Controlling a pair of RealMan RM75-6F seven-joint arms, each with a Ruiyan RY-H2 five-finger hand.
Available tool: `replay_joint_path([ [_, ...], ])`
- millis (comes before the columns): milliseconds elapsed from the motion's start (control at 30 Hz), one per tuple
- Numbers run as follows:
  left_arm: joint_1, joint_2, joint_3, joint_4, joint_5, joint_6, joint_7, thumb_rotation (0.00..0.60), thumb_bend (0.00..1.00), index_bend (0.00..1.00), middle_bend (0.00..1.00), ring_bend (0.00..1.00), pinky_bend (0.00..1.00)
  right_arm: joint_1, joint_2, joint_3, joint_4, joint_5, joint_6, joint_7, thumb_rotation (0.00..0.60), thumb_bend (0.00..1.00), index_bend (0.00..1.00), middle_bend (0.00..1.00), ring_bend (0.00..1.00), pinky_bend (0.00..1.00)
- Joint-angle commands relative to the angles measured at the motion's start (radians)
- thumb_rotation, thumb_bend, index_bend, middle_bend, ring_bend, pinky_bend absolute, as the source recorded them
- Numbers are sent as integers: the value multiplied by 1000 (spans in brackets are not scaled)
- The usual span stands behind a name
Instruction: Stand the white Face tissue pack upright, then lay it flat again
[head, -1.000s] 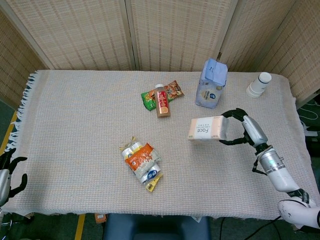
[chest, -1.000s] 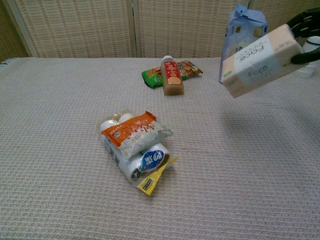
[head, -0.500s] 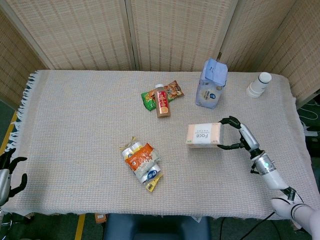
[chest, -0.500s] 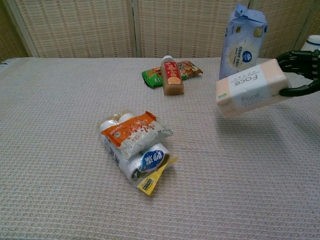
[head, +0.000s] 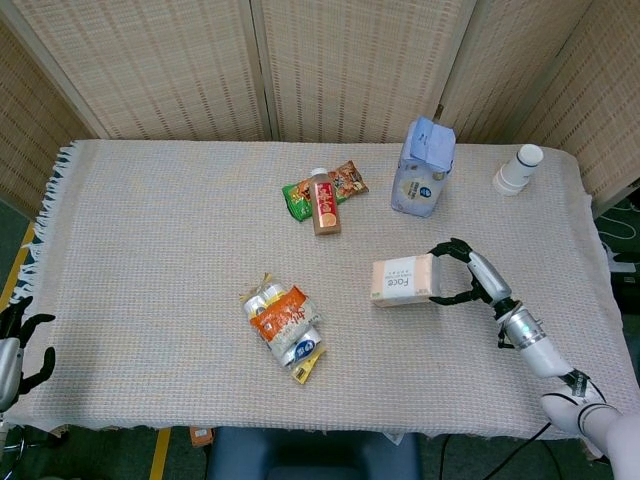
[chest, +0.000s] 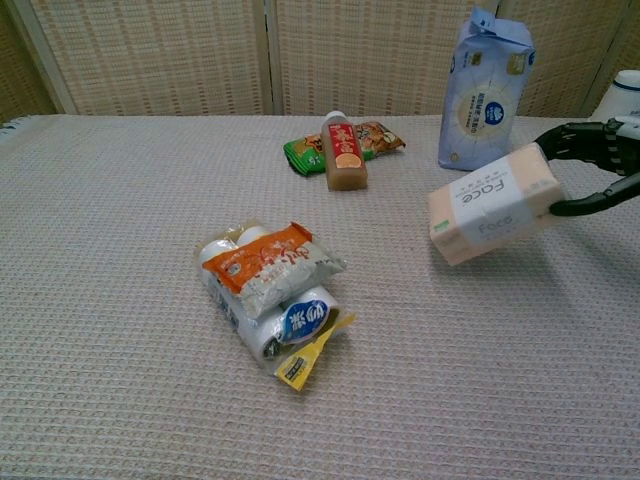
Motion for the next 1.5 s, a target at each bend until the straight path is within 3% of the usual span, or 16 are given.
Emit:
replay_joint_path([
  [33, 0, 0, -1, 1, -2, 0, 1, 600, 485, 284, 0, 0, 190, 3, 3, -13, 4, 1, -25, -4, 600, 42, 403, 426, 426, 8],
  [367, -1, 0, 0, 1, -3, -3, 0, 600, 485, 284, 0, 0, 191, 23, 30, -42, -7, -9, -88, -137, 600, 42, 403, 426, 427, 2],
  [700, -2, -1, 2, -2, 0, -5, 5, 600, 485, 284, 0, 0, 191, 64, 148, -55, -190, 26, -243, -431, 600, 42, 401, 426, 415, 0],
  [933, -3, 1, 5, -2, -2, -10, 9, 600, 485, 284, 0, 0, 192, 68, 192, -34, -286, 102, -329, -599, 600, 46, 385, 426, 398, 0],
  [1333, -6, 0, 7, -4, 0, -14, 17, 600, 486, 283, 0, 0, 192, 53, 271, -10, -414, 190, -382, -790, 600, 52, 277, 424, 353, 0],
  [1500, -6, -1, 7, -3, -1, -14, 21, 600, 486, 284, 0, 0, 191, 44, 317, 7, -488, 250, -404, -865, 600, 54, 215, 379, 327, 0],
])
